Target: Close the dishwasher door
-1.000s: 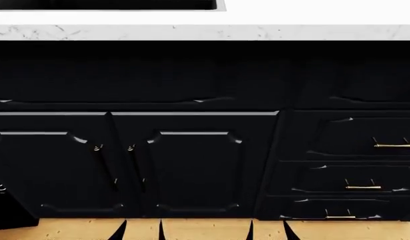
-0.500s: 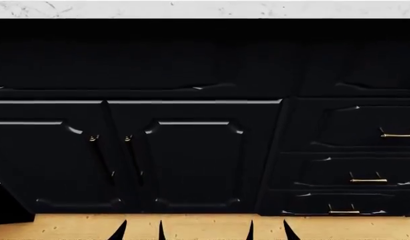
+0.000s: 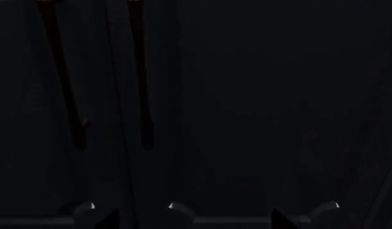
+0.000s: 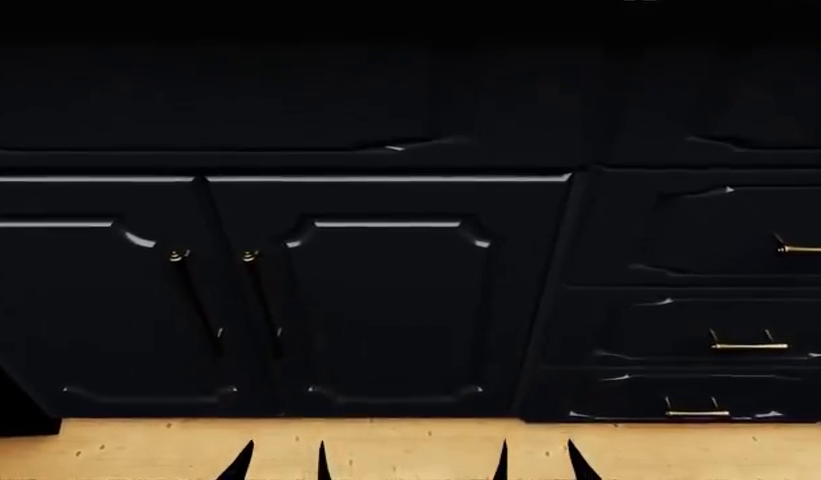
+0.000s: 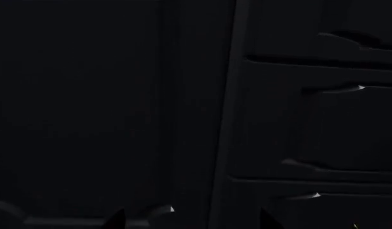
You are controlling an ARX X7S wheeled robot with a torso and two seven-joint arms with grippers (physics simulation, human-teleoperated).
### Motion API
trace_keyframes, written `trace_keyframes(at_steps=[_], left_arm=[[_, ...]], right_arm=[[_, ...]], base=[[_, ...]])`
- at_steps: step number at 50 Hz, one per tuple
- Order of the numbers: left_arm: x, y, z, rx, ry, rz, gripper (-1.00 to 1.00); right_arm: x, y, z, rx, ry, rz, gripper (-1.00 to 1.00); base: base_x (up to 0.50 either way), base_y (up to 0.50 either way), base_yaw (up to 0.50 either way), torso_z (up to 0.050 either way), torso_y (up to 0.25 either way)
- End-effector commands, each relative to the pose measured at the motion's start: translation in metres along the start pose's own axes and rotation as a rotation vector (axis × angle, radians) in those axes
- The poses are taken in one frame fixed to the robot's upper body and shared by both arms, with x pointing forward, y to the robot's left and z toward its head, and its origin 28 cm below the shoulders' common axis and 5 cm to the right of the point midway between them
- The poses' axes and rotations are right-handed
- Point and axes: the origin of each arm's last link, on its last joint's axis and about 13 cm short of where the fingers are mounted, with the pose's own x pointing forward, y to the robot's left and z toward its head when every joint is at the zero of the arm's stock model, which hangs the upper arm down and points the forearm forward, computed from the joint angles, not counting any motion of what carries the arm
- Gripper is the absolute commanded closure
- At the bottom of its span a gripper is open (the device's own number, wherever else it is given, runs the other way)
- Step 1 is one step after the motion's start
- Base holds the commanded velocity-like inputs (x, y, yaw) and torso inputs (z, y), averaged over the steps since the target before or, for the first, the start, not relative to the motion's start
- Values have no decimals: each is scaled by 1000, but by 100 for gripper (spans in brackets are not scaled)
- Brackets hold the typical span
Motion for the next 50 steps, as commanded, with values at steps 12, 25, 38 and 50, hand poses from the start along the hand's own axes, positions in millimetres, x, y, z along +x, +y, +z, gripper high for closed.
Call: trace_keyframes(at_steps=[12,25,38,50], left_arm=[[0,0,0,0,0,0,-100],[0,0,0,0,0,0,-100],[0,0,0,0,0,0,-100],[0,0,0,0,0,0,-100]], right_arm=[[0,0,0,1,0,-1,-100],[0,0,0,1,1,-1,-100],[0,0,0,-1,1,-2,-100],[0,0,0,0,2,-3,-100]], base=[[0,0,0,-50,0],[0,0,0,-50,0],[0,0,0,-50,0],[0,0,0,-50,0]])
